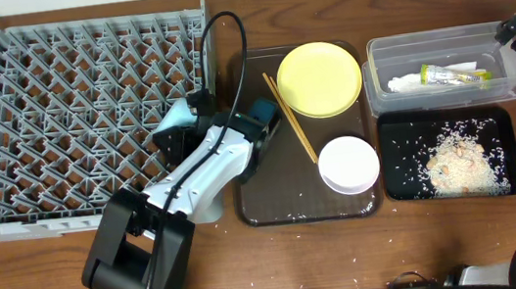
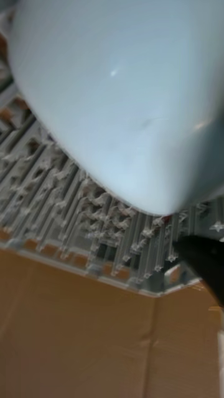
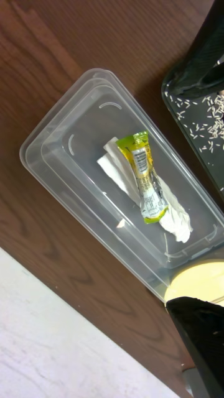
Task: Sort waste into correct bins and load items into the dishwasher
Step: 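Reach the left gripper right to the pale-pink bowl on the tray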
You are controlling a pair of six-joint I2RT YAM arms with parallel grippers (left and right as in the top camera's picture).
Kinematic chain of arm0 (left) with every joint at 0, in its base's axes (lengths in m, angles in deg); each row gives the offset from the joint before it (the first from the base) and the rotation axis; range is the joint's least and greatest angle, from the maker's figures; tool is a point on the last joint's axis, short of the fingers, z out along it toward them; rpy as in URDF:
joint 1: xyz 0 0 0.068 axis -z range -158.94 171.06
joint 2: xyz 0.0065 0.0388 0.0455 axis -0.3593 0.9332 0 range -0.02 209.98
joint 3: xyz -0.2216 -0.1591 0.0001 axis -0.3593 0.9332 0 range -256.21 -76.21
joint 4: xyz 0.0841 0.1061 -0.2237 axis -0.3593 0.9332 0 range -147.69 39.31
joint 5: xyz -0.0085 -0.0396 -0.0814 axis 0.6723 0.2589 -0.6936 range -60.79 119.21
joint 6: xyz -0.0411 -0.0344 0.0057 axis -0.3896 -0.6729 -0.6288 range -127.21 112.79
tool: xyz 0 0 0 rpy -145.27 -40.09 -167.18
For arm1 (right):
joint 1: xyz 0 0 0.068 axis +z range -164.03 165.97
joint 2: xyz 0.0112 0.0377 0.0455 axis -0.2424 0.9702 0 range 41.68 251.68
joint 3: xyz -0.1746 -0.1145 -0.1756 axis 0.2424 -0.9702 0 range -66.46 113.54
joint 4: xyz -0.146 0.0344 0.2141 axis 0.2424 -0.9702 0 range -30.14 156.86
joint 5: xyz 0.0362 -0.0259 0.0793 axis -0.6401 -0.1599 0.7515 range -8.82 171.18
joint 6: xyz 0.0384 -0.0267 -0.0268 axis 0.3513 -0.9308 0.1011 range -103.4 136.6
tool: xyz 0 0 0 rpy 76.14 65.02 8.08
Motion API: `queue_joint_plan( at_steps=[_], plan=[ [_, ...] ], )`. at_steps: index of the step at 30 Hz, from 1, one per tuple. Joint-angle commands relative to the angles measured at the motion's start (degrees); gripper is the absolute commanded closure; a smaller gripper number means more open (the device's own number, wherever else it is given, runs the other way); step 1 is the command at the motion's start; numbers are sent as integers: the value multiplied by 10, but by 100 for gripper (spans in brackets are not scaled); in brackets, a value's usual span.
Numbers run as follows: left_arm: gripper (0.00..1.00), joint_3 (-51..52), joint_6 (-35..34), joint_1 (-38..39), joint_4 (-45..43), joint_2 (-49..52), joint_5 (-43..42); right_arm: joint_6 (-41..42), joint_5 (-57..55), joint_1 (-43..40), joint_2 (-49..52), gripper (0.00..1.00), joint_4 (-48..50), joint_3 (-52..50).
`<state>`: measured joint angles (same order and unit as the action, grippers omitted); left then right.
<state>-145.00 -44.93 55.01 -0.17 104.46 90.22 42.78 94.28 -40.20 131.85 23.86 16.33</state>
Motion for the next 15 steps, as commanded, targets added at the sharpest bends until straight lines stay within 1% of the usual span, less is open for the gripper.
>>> queue_joint_plan(
  at_steps=[1, 2, 3, 5, 7, 9, 14, 15],
  plan=[
    [45, -6, 0, -1, 8, 3, -81, 6, 0, -1, 0, 1, -1, 4],
    [42, -10, 8, -1, 7, 3, -99, 6, 0, -1, 0, 1, -1, 4],
    [36, -18, 22, -1, 7, 2, -123, 6, 0, -1, 0, 1, -1, 4],
    [30, -35, 53, -1, 7, -1, -168, 6, 0, -1, 0, 1, -1, 4],
    [22, -56, 76, -1, 7, -7, -209, 6, 0, -1, 0, 1, -1, 4],
    [20, -81, 96, -1, 7, -17, -249, 6, 0, -1, 0, 1, -1, 4],
    [13, -143, 96, -1, 2, -54, -332, 6, 0, -1, 0, 1, -1, 4],
    [12, -157, 96, -1, -7, -68, -374, 6, 0, -1, 0, 1, -1, 4]
  ],
)
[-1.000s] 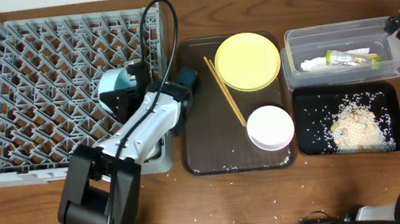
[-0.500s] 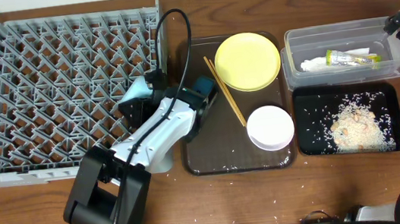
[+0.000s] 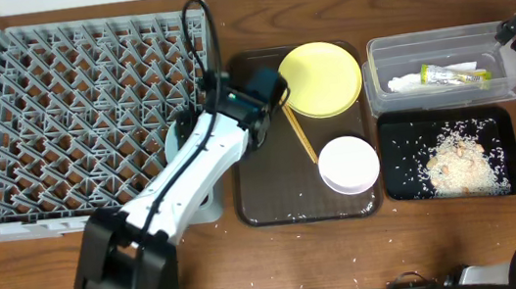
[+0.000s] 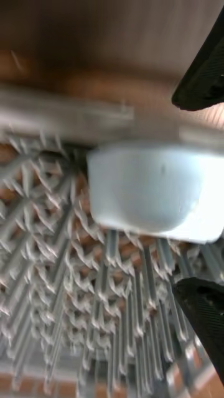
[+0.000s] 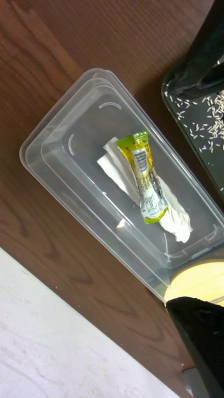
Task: Sort waste into correct bins and load items into the dishwasher
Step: 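Reach the left gripper right to the pale-pink bowl on the tray, then grasp the rim of the pale-pink bowl with the left gripper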
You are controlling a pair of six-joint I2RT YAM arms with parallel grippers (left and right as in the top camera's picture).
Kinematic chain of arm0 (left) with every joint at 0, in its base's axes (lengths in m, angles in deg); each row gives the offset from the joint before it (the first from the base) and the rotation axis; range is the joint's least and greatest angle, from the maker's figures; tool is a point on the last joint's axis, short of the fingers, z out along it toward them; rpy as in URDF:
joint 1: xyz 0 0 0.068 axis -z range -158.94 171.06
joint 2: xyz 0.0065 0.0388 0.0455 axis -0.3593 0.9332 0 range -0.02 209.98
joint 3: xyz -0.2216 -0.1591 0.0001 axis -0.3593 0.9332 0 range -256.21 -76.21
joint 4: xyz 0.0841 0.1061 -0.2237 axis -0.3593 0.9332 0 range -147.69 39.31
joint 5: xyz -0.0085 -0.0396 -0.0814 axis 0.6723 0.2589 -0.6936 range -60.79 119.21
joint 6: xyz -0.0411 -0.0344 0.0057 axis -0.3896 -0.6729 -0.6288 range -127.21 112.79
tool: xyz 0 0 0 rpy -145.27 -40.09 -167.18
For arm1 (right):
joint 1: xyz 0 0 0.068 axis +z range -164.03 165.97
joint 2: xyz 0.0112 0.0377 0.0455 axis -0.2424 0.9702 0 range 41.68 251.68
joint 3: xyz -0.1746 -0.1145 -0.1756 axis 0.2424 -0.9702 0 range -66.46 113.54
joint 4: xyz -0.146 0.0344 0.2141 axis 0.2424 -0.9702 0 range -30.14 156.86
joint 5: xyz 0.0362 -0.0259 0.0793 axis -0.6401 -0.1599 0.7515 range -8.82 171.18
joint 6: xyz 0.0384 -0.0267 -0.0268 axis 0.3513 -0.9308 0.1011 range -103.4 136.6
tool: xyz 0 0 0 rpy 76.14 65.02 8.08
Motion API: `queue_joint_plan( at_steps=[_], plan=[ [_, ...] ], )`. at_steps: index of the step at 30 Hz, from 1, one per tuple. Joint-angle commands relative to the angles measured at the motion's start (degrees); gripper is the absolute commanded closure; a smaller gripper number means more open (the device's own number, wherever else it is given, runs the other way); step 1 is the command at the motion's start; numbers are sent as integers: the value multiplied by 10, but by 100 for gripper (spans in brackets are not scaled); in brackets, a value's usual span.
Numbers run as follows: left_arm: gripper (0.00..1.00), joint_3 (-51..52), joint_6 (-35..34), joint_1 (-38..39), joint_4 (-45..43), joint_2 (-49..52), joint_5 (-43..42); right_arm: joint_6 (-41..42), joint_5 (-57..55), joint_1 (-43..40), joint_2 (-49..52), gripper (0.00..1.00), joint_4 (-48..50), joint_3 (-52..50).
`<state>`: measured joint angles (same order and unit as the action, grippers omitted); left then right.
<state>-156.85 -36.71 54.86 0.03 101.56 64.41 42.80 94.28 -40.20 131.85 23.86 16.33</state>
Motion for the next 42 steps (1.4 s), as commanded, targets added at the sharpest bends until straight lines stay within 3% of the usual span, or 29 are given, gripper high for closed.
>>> queue_joint_plan(
  at_steps=[1, 6, 9, 18, 26, 31, 36, 38, 42],
  plan=[
    [12, -43, 14, 0, -24, -48, -156, 5, 0, -1, 0, 1, -1, 4],
    [12, -41, -22, 3, -105, -60, -394, 5, 0, -1, 0, 1, -1, 4],
    [12, -33, -63, 18, -134, -41, -461, 5, 0, -1, 0, 1, -1, 4],
    [12, -31, -37, 87, -174, 82, -476, 5, 0, 0, 0, 1, -1, 4],
    [14, -32, -31, 90, -203, 154, -524, 5, 0, 0, 0, 1, -1, 4],
    [41, -32, -31, 91, -210, 163, -521, 5, 0, 0, 0, 1, -1, 4],
    [43, -32, -31, 83, -216, 194, -560, 5, 0, 0, 0, 1, -1, 4],
    [49, -32, -32, 75, -216, 198, -573, 5, 0, 0, 0, 1, -1, 4],
    [79, -32, -34, 69, -216, 198, -577, 5, 0, 0, 0, 1, -1, 4]
  ],
)
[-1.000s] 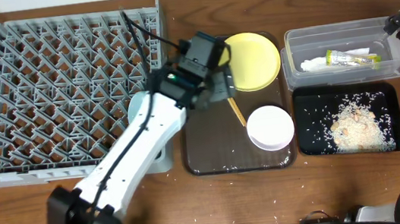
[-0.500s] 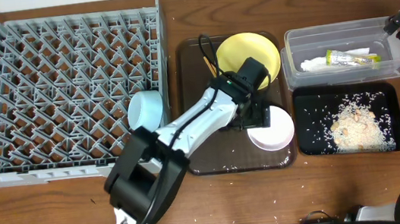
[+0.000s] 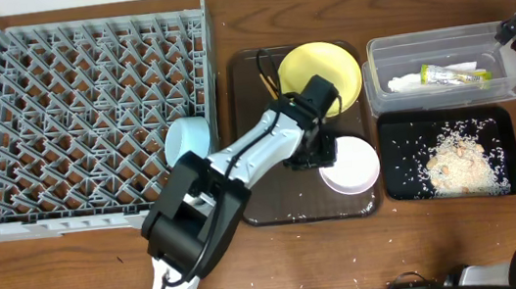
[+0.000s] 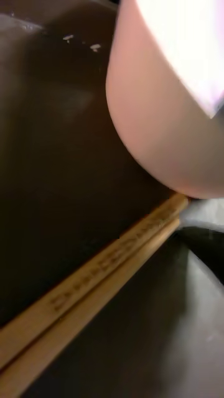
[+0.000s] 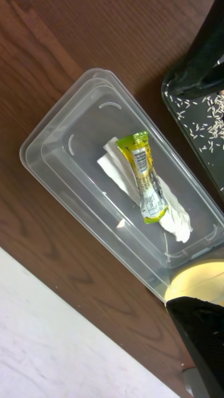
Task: Sort waste into correct bins and load items into the dishwasher
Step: 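Grasp the rim of the pale-pink bowl with the left gripper, then carry the pink bowl into the rack and release it upright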
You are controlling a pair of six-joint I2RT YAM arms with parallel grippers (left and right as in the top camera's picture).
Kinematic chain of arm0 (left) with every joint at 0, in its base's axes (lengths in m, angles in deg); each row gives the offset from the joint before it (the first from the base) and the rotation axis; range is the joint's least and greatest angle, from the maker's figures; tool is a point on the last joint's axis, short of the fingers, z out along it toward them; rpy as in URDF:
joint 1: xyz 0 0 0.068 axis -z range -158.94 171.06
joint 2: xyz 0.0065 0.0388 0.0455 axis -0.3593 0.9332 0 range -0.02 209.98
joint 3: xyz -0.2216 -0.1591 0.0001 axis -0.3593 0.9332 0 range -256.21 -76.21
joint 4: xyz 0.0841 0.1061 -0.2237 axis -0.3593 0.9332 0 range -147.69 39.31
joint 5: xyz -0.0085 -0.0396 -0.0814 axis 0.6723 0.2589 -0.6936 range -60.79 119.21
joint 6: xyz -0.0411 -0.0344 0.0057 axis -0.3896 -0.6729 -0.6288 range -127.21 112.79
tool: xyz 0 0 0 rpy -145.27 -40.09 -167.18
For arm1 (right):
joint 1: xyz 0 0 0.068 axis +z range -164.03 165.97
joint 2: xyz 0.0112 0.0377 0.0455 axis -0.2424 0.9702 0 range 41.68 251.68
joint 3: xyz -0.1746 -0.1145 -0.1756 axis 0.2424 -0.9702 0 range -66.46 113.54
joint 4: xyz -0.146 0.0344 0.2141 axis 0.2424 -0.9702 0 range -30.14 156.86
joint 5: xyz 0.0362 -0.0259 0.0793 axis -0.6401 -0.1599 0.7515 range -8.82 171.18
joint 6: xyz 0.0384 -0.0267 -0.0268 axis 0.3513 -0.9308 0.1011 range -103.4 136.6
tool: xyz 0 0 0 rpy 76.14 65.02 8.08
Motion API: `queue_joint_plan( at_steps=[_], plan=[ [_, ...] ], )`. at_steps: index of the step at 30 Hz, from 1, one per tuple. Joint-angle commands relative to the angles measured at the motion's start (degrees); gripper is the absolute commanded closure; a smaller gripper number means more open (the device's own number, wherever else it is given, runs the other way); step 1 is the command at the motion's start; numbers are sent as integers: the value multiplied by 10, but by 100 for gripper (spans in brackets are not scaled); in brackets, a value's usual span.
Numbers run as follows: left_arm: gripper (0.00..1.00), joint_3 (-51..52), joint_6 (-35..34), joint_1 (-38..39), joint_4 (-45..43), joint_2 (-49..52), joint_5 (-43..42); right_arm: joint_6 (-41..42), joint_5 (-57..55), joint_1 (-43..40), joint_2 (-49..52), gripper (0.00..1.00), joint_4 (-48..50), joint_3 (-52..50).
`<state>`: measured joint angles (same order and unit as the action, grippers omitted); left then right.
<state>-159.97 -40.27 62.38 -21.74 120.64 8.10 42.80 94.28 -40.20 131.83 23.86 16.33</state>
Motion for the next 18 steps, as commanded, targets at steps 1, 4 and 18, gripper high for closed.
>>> queue_joint_plan(
  at_steps=[1, 4, 18],
  plan=[
    [81, 0, 2, -7, 2, 7, -14, 5, 0, 0, 1, 1, -1, 4],
    [87, 0, -2, -10, 2, 6, -17, 5, 0, -1, 1, 1, -1, 4],
    [93, -2, 14, -40, 28, -109, -3, 5, 0, -1, 1, 1, -1, 4]
  ],
)
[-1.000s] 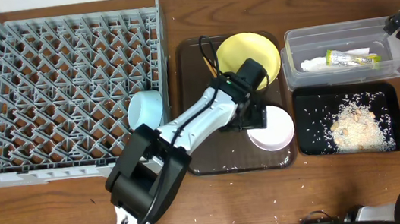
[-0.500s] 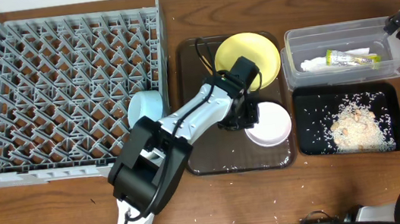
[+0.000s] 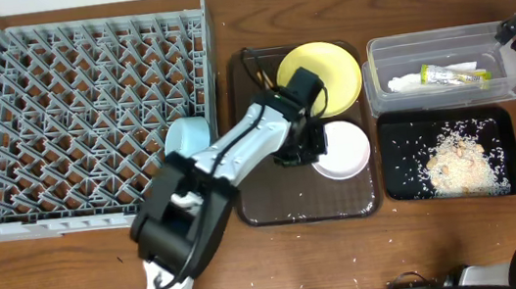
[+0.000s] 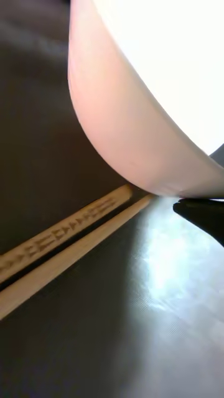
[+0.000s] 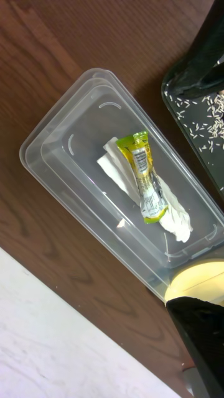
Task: Sort waste into correct bins and load items into the dishwasher
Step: 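Carry the pink bowl into the rack and release it upright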
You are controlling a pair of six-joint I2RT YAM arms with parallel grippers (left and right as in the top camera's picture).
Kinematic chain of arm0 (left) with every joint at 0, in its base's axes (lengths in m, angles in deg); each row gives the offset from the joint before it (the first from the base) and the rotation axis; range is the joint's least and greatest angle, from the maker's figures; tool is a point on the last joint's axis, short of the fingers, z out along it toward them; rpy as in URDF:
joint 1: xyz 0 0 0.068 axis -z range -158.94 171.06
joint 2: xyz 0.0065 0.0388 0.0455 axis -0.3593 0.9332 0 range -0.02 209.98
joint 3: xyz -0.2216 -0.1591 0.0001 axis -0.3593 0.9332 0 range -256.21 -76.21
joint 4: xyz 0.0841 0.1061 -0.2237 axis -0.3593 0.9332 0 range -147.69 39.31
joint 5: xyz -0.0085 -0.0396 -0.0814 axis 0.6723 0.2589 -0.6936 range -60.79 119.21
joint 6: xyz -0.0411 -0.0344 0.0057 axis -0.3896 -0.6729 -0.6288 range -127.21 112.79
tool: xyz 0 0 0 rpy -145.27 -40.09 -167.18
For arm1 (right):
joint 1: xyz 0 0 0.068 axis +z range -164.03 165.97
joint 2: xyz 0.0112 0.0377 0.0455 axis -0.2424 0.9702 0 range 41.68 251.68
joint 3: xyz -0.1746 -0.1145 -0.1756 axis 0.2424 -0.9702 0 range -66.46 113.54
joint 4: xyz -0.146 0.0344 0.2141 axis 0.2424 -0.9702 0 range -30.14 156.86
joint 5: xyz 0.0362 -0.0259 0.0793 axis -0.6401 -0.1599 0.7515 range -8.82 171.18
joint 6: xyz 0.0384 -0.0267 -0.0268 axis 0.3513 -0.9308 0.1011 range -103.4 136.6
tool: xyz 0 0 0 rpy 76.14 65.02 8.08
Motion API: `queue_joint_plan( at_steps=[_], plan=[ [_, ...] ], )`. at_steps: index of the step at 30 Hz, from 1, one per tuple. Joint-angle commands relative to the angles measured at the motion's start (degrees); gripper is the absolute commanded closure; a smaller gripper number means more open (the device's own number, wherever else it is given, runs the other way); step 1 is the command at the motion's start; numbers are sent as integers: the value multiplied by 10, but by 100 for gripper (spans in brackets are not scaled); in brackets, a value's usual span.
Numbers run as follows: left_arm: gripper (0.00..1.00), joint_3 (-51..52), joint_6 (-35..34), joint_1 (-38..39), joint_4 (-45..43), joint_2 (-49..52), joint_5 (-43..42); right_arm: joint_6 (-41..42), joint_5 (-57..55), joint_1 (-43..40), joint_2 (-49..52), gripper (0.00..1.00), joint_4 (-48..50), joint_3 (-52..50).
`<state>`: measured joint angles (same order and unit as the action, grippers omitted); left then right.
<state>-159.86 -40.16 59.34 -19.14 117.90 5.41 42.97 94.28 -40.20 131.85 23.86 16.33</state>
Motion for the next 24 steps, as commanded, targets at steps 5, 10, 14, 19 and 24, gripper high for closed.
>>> queue_joint_plan(
  at_steps=[5, 10, 14, 19, 24],
  plan=[
    [92, -3, 23, -34, 26, -177, 217, 4, 0, -1, 0, 1, -1, 4],
    [93, -3, 23, -68, 44, -231, 505, 4, 0, 0, 0, 1, -1, 4],
    [92, -2, 23, -96, 33, -228, 698, 4, 0, 0, 0, 1, -1, 4],
    [93, -2, 24, -132, -6, -200, 885, 4, 0, 0, 0, 1, -1, 4],
    [93, -1, 72, -162, -66, -145, 1001, 4, 0, 0, 0, 1, -1, 4]
  ],
)
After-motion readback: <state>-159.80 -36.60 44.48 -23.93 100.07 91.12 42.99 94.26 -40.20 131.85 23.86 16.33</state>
